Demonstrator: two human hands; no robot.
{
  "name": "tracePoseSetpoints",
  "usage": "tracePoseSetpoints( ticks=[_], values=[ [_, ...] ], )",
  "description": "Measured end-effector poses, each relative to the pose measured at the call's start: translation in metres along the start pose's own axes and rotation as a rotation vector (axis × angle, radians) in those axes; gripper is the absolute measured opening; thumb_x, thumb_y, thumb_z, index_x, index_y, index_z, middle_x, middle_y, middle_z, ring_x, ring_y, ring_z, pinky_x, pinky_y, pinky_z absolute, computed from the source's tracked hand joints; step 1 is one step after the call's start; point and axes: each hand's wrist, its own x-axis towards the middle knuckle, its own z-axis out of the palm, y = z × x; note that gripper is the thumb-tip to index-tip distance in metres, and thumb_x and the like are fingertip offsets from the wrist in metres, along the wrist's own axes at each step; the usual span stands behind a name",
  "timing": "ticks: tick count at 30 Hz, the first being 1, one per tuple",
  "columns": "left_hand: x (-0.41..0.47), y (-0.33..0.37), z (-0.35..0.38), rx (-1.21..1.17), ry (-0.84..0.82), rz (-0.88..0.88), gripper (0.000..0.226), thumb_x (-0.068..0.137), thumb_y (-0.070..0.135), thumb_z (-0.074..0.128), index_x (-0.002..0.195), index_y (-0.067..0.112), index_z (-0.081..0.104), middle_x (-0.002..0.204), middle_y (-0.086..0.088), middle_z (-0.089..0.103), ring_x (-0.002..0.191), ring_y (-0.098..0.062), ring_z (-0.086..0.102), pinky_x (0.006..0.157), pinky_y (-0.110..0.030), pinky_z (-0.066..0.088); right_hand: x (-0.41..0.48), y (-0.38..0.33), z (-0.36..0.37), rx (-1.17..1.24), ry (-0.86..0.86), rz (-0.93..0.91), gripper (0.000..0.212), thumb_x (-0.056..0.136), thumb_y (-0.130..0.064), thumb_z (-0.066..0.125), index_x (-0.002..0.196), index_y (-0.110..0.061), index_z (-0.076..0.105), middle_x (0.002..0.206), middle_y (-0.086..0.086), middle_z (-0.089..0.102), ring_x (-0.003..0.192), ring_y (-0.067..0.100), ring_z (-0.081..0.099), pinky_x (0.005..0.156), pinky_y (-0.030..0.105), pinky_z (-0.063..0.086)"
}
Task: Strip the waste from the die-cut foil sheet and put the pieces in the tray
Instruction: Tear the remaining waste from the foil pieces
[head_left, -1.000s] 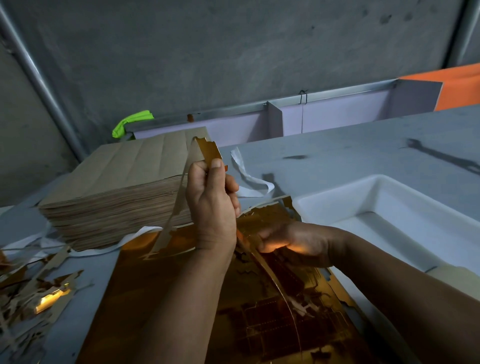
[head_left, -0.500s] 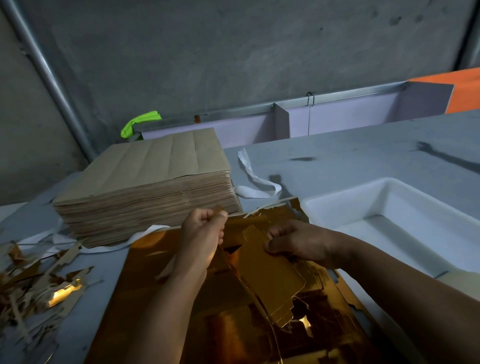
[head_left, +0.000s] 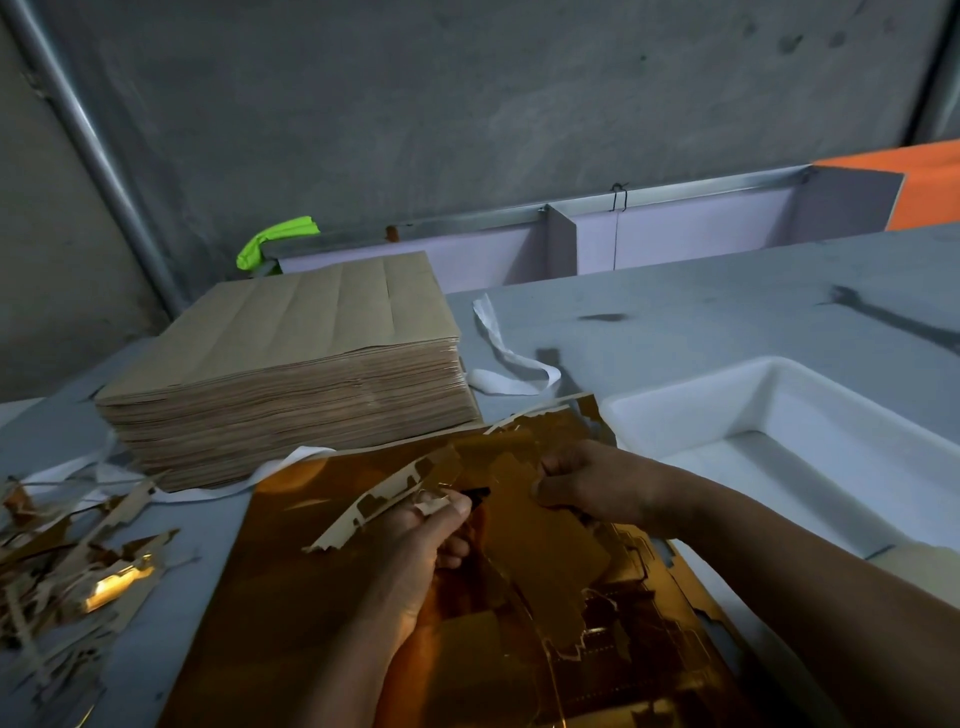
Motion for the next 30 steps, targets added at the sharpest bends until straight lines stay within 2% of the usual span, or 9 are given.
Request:
tracePoseSetpoints(
  ticks=[3, 7, 11, 14, 18, 21, 27, 30],
  values=[
    [0.0, -0.003, 0.001, -0.009, 0.038, 0.022, 0.012, 0.09, 0.014, 0.063, 0.09, 0.004, 0.07, 0.067, -0.003, 0.065, 0.061, -0.014, 0.061, 0.055, -0.024, 0.048, 0.0, -0.001, 0.0, -0.025, -0.002, 0.004, 0.023, 0.1, -0.023, 0.052, 0.078, -0.019, 0.053, 0.068, -0.004, 0.054, 0.058, 0.007, 0.055, 0.06, 0.023, 0.047],
    [0.001, -0.005, 0.003, 0.015, 0.069, 0.018, 0.011, 0.091, 0.01, 0.061, 0.084, 0.004, 0.068, 0.062, -0.004, 0.061, 0.059, -0.016, 0.058, 0.056, -0.026, 0.046, -0.001, 0.0, 0.001, -0.048, 0.009, 0.001, 0.023, 0.1, -0.022, 0.052, 0.078, -0.019, 0.056, 0.066, -0.006, 0.056, 0.057, 0.005, 0.056, 0.058, 0.022, 0.047],
    [0.003, -0.007, 0.003, -0.011, 0.111, -0.003, 0.008, 0.091, 0.006, 0.06, 0.088, 0.007, 0.067, 0.06, 0.0, 0.06, 0.053, -0.009, 0.055, 0.049, -0.02, 0.045, 0.0, 0.001, 0.001, -0.022, 0.03, 0.013, 0.021, 0.099, -0.023, 0.053, 0.078, -0.02, 0.057, 0.058, -0.013, 0.06, 0.053, -0.001, 0.059, 0.053, 0.017, 0.047],
    [0.005, -0.008, 0.002, -0.06, 0.132, 0.007, 0.007, 0.09, 0.006, 0.061, 0.087, 0.009, 0.066, 0.059, 0.003, 0.059, 0.049, -0.006, 0.053, 0.044, -0.019, 0.043, 0.0, 0.0, 0.001, -0.013, 0.047, 0.018, 0.021, 0.099, -0.023, 0.054, 0.079, -0.019, 0.057, 0.068, -0.007, 0.06, 0.057, 0.001, 0.061, 0.053, 0.017, 0.048],
    [0.008, -0.011, 0.0, -0.067, 0.141, 0.038, 0.009, 0.09, 0.007, 0.061, 0.083, 0.013, 0.063, 0.061, 0.004, 0.058, 0.051, -0.007, 0.052, 0.045, -0.021, 0.042, -0.002, 0.0, 0.001, 0.04, 0.101, 0.021, 0.015, 0.1, -0.032, 0.054, 0.088, -0.023, 0.059, 0.085, -0.007, 0.065, 0.076, 0.007, 0.065, 0.059, 0.019, 0.049],
    [0.009, -0.013, 0.0, -0.063, 0.161, 0.046, 0.009, 0.089, 0.007, 0.062, 0.083, 0.013, 0.063, 0.063, 0.003, 0.059, 0.052, -0.008, 0.052, 0.045, -0.022, 0.042, -0.002, -0.001, 0.0, 0.058, 0.161, 0.005, 0.019, 0.1, -0.033, 0.053, 0.084, -0.023, 0.056, 0.083, -0.007, 0.061, 0.077, 0.008, 0.062, 0.06, 0.02, 0.046],
    [0.012, -0.018, -0.001, -0.093, 0.172, 0.039, 0.003, 0.089, 0.007, 0.062, 0.091, 0.005, 0.063, 0.064, -0.002, 0.057, 0.053, -0.009, 0.051, 0.044, -0.02, 0.042, 0.001, -0.003, -0.002, 0.091, 0.266, -0.022, 0.022, 0.102, -0.035, 0.048, 0.084, -0.024, 0.055, 0.077, -0.008, 0.057, 0.063, 0.002, 0.059, 0.056, 0.017, 0.042],
    [0.013, -0.018, -0.001, -0.087, 0.162, 0.067, 0.002, 0.09, 0.007, 0.061, 0.091, 0.008, 0.062, 0.067, -0.002, 0.057, 0.051, -0.006, 0.051, 0.044, -0.019, 0.041, 0.001, -0.003, -0.003, 0.108, 0.332, -0.046, 0.022, 0.103, -0.036, 0.045, 0.088, -0.024, 0.055, 0.083, -0.004, 0.059, 0.072, 0.008, 0.06, 0.06, 0.02, 0.042]
  ],
)
